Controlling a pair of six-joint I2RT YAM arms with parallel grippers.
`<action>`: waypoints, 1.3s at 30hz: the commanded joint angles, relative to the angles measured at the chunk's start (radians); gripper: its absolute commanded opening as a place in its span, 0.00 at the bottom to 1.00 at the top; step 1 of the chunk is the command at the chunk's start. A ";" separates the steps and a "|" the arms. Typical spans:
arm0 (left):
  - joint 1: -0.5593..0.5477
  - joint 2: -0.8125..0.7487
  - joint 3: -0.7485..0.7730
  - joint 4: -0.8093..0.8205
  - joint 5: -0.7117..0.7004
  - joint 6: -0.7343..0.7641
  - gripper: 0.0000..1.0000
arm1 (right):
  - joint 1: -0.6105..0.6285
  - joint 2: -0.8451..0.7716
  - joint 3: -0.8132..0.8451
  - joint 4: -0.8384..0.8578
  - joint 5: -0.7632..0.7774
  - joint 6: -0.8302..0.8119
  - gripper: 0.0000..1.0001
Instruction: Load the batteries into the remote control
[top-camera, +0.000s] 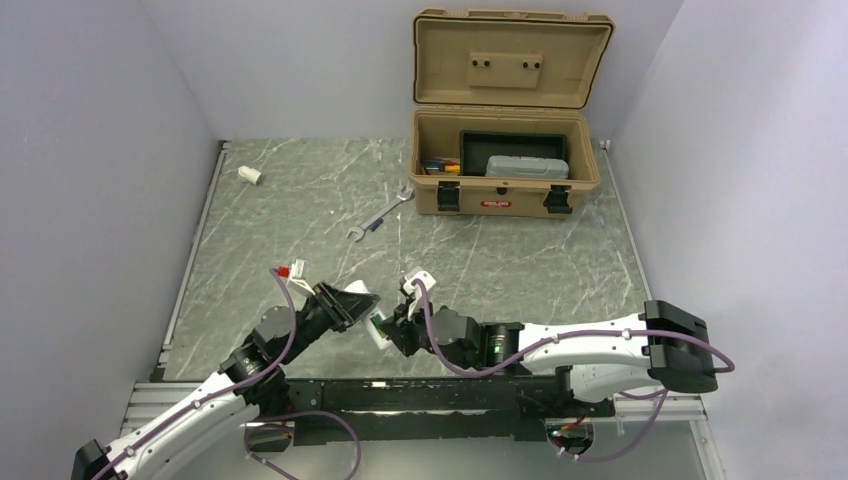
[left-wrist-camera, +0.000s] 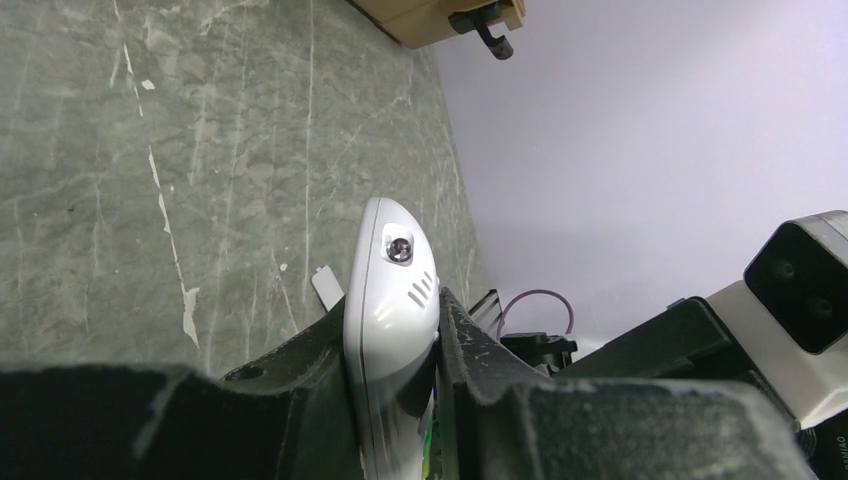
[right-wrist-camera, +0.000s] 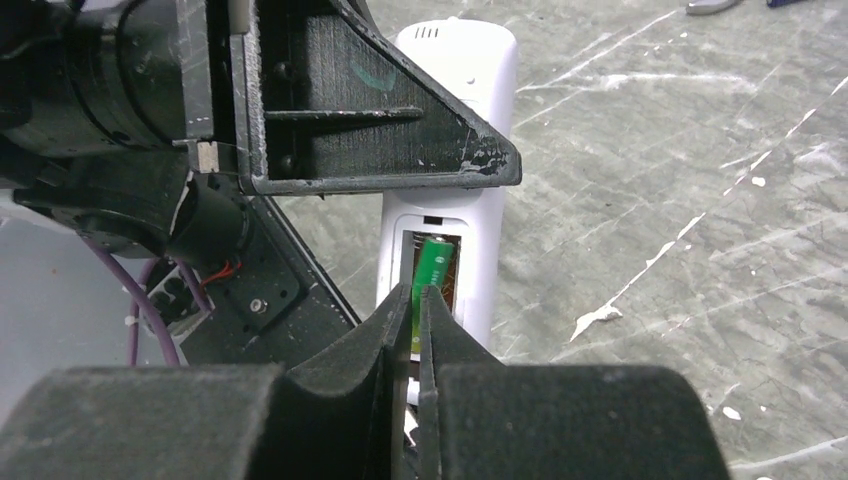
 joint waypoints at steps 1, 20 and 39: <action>0.001 0.001 0.006 0.066 0.003 -0.004 0.00 | -0.002 -0.053 0.021 0.016 0.027 -0.016 0.09; 0.002 0.018 0.011 0.071 0.005 0.004 0.00 | -0.002 -0.005 0.050 -0.021 0.032 0.006 0.24; 0.001 0.005 0.069 -0.053 -0.029 0.054 0.00 | -0.002 0.103 0.145 -0.114 0.044 0.034 0.25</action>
